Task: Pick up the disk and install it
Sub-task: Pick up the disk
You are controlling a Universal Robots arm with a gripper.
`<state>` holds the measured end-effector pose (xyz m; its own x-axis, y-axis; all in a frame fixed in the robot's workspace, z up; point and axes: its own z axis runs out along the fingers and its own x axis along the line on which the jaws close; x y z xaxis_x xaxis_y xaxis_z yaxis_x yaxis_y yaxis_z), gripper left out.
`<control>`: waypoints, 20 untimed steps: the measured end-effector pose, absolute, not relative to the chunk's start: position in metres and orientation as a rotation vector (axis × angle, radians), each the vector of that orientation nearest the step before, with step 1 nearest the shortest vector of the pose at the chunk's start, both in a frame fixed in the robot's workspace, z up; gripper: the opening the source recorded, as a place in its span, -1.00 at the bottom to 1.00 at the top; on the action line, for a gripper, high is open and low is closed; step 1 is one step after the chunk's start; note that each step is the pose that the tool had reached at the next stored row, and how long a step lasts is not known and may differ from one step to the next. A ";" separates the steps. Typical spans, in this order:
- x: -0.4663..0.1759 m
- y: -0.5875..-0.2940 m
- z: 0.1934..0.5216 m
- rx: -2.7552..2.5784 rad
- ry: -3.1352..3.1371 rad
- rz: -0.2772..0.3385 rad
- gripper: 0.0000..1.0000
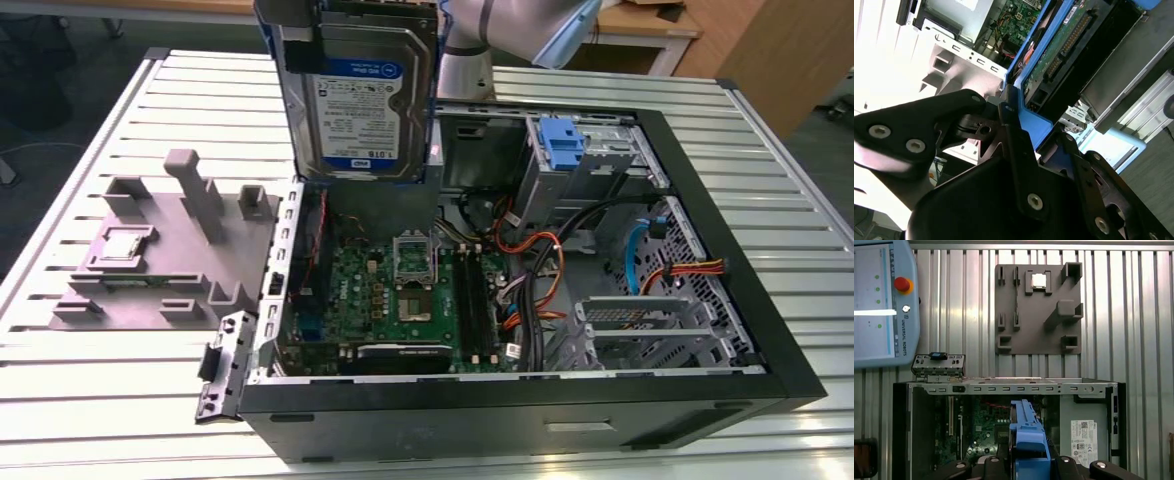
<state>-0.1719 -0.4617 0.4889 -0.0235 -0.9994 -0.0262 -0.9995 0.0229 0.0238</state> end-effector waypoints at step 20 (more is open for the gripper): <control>-0.165 -0.462 0.489 -2.194 2.245 0.056 -0.26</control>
